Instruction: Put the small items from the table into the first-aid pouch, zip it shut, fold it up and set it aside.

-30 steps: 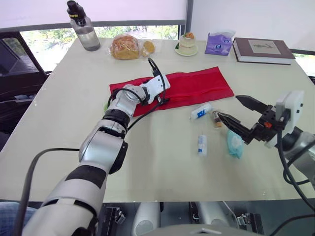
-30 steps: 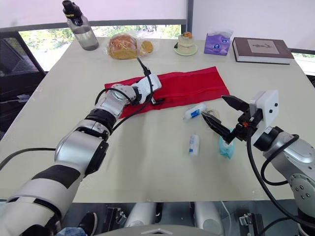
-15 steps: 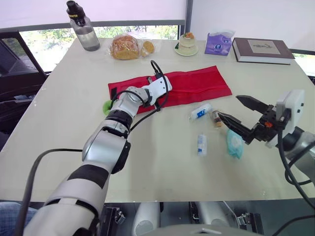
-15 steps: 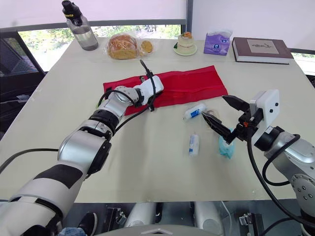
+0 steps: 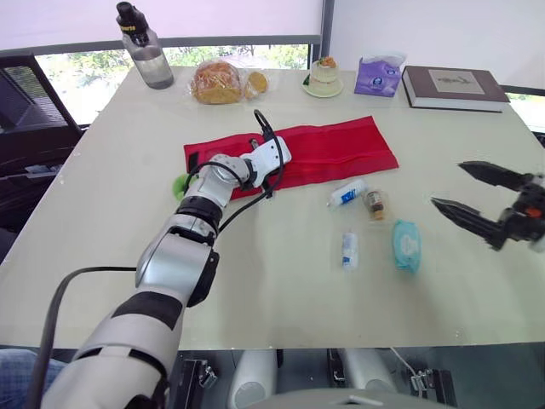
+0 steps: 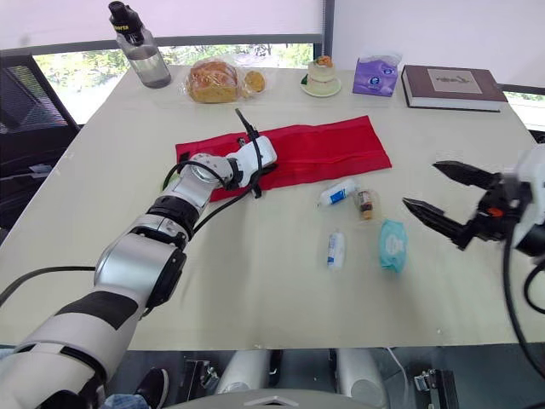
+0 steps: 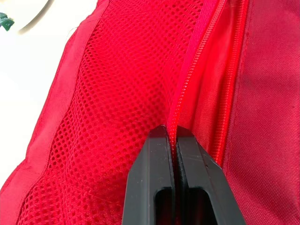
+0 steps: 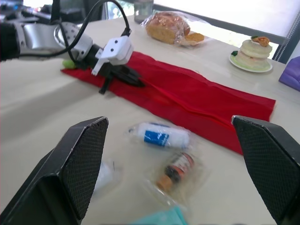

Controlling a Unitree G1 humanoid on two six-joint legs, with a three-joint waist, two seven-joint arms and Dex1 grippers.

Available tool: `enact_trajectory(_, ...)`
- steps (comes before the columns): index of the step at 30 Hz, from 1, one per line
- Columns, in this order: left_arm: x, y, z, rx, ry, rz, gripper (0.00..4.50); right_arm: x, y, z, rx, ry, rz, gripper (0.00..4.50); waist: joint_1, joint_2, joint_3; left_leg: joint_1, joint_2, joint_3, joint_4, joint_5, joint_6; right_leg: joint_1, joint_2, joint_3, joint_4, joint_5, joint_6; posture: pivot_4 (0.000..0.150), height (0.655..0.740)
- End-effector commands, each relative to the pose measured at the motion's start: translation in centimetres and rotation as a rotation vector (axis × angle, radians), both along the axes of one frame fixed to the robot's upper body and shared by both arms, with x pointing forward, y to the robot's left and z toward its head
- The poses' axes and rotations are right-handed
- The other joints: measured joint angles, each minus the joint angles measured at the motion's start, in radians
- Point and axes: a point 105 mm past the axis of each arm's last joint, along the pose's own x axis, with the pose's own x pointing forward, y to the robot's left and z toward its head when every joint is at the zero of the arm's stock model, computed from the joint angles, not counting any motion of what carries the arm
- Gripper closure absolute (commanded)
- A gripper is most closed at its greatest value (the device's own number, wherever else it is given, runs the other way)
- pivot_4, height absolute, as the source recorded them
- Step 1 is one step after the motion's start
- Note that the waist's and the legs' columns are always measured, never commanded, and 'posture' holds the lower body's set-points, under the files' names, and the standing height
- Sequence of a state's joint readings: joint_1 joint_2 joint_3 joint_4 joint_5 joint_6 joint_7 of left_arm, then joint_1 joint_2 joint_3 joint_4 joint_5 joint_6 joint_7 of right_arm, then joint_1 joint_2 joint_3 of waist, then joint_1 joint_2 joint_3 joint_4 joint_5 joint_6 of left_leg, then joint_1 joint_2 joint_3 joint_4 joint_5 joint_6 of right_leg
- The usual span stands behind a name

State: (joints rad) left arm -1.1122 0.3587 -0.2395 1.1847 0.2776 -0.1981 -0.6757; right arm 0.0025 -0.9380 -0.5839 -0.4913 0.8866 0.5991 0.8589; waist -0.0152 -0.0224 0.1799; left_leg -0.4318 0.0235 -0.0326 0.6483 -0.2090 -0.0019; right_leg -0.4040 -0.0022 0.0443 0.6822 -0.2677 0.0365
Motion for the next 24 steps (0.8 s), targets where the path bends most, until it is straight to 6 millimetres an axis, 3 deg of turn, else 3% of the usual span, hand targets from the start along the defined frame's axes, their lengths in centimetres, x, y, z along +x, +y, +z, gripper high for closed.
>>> enact_trajectory(1,0.1,0.0,1.4,-0.026,-0.047,-0.017,4.43,-1.0,-1.5,2.3,-0.038,-0.062,0.035,0.00,0.000,0.000,0.000,0.000,0.000,0.000,0.000,0.000,0.000,0.000,0.000,0.000,0.000,0.000,0.000,0.150,0.7400)
enact_trajectory(6,0.0,0.0,1.3,-0.048,-0.038,-0.015,4.43,-2.0,-3.9,3.6,-0.085,-0.037,0.047,0.00,0.002,0.000,0.000,0.000,0.000,0.000,0.001,0.000,0.000,0.001,0.000,0.000,0.000,0.000,0.000,0.150,0.7400)
enact_trajectory(17,-0.1,-0.1,1.2,-0.054,-0.032,-0.024,4.43,-3.4,-5.7,3.6,-0.134,0.062,0.087,0.00,0.001,0.000,0.000,0.000,0.000,0.000,0.001,0.000,0.000,0.001,0.000,0.001,0.000,0.001,0.001,0.150,0.7400)
enact_trajectory(24,-0.2,-0.1,1.0,-0.062,-0.026,-0.026,4.43,-4.0,-8.1,3.4,-0.175,0.053,0.054,0.00,0.001,0.000,0.000,0.000,0.000,0.001,0.002,0.000,0.000,0.001,0.000,0.001,0.000,0.001,0.002,0.150,0.7400)
